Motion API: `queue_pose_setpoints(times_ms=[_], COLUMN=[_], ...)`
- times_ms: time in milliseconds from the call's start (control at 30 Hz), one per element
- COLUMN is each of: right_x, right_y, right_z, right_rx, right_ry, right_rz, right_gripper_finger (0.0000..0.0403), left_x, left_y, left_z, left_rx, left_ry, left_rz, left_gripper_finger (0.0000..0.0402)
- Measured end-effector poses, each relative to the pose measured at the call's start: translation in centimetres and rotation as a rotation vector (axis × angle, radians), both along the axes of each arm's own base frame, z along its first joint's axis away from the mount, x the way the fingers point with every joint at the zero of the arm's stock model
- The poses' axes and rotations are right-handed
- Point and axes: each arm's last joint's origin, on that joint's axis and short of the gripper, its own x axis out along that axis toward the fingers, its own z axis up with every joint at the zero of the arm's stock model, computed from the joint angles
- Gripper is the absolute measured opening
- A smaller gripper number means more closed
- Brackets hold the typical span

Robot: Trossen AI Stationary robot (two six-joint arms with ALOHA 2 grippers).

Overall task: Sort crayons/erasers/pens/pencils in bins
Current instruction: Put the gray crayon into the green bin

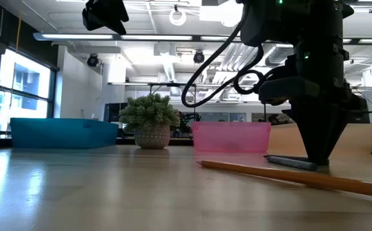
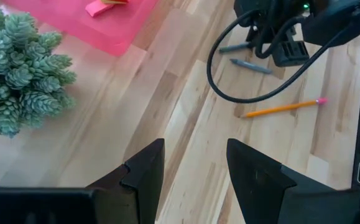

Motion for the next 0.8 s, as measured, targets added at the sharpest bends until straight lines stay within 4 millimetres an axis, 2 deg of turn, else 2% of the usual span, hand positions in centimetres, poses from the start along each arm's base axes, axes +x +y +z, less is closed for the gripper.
queue_pose_setpoints(times_ms=[233,400,633,800], right_x=[0.0,0.1,1.2,2.1], right_y=[0.0,0.0,0.4,0.6], right_z=[0.0,0.1,1.2,2.3], right_rx=[-0.007,-0.006,-0.002,-0.002], right_ry=[0.002,-0.002,-0.029,-0.079], right_rz=[0.051,0.088,0.162,0.187], right_gripper_finger=[0.0008,0.0005,0.0003,0.0003], left_x=[0.0,-0.1,-0.1,0.3], left_y=[-0.1,-0.3,-1.3,-2.0], left_z=[0.0,-0.1,-0.2,-3.5], left_rx=[-0.02,-0.007,0.101,0.096], left_ry=[0.001,0.022,0.024,0.024], left_rz=[-0.015,-0.053,-0.062,-0.085], left_gripper_finger=[0.0163,0.0163,0.0163,0.0163])
